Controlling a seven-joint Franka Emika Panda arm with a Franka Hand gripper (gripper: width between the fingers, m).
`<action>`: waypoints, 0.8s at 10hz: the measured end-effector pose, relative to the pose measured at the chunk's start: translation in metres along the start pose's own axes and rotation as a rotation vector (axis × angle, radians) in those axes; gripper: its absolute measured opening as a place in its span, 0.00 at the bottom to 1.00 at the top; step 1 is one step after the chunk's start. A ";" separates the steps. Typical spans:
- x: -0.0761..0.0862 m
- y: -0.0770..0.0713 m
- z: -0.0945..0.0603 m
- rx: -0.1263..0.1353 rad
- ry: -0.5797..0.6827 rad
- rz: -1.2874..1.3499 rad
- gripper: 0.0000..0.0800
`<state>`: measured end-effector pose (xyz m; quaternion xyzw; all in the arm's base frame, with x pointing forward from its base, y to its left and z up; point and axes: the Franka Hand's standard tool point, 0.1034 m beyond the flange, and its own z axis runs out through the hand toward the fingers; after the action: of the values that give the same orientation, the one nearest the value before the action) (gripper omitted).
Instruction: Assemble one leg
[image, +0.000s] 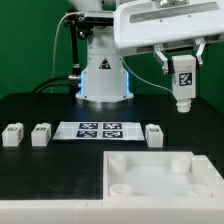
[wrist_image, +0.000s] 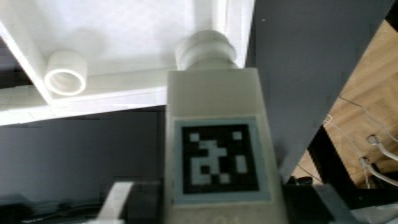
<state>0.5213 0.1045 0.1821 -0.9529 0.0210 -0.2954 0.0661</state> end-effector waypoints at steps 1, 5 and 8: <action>-0.011 -0.001 0.009 -0.010 0.000 -0.035 0.36; 0.035 -0.001 0.049 -0.028 -0.049 -0.154 0.36; 0.038 -0.001 0.049 -0.028 -0.045 -0.153 0.36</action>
Offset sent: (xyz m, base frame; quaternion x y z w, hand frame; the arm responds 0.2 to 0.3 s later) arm 0.0729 -0.0360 -0.0104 -0.0722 0.0012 -0.1312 0.9887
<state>0.5798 0.1085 0.1638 -0.9588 -0.0493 -0.2779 0.0307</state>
